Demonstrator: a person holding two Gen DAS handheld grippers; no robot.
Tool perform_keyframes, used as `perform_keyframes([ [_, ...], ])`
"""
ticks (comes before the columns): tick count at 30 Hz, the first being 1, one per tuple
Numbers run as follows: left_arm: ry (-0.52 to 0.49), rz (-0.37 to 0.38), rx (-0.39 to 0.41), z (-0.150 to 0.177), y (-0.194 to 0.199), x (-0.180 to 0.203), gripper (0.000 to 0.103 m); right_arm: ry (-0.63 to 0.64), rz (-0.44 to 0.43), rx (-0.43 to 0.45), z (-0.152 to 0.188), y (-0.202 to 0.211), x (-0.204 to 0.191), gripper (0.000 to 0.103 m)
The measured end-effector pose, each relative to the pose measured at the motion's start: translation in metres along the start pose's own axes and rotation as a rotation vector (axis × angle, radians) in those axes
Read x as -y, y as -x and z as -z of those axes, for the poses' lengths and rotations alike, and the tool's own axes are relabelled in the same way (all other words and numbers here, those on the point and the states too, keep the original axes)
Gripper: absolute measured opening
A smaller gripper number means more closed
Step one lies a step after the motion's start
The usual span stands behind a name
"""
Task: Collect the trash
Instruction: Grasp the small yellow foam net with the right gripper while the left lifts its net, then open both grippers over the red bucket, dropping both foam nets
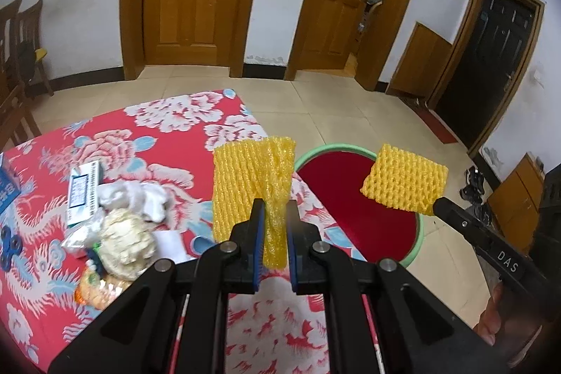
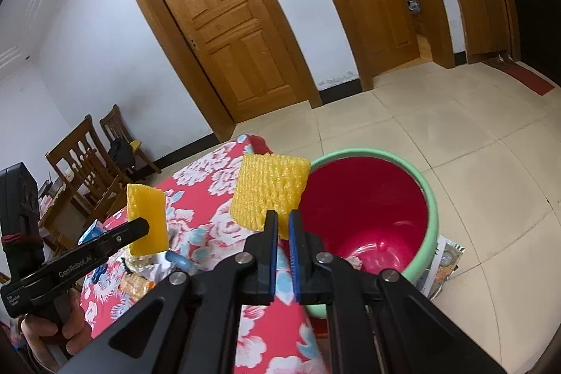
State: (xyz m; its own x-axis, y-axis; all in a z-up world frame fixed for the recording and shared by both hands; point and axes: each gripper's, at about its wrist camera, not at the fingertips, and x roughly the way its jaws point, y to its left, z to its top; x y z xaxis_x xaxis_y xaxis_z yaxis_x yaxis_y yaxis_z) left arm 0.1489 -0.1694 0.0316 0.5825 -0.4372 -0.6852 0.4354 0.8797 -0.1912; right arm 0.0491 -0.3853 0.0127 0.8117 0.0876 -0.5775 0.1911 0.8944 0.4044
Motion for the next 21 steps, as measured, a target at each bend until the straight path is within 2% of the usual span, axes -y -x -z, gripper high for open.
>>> perform_keyframes([
  [10,-0.049,0.015,-0.058,-0.003,-0.040,0.027,0.010,-0.065,0.036,-0.031,0.004,-0.014,0.038,0.008],
  [21,-0.117,0.083,-0.120,-0.002,-0.088,0.062,0.010,-0.122,0.084,-0.072,0.010,-0.031,0.072,0.008],
])
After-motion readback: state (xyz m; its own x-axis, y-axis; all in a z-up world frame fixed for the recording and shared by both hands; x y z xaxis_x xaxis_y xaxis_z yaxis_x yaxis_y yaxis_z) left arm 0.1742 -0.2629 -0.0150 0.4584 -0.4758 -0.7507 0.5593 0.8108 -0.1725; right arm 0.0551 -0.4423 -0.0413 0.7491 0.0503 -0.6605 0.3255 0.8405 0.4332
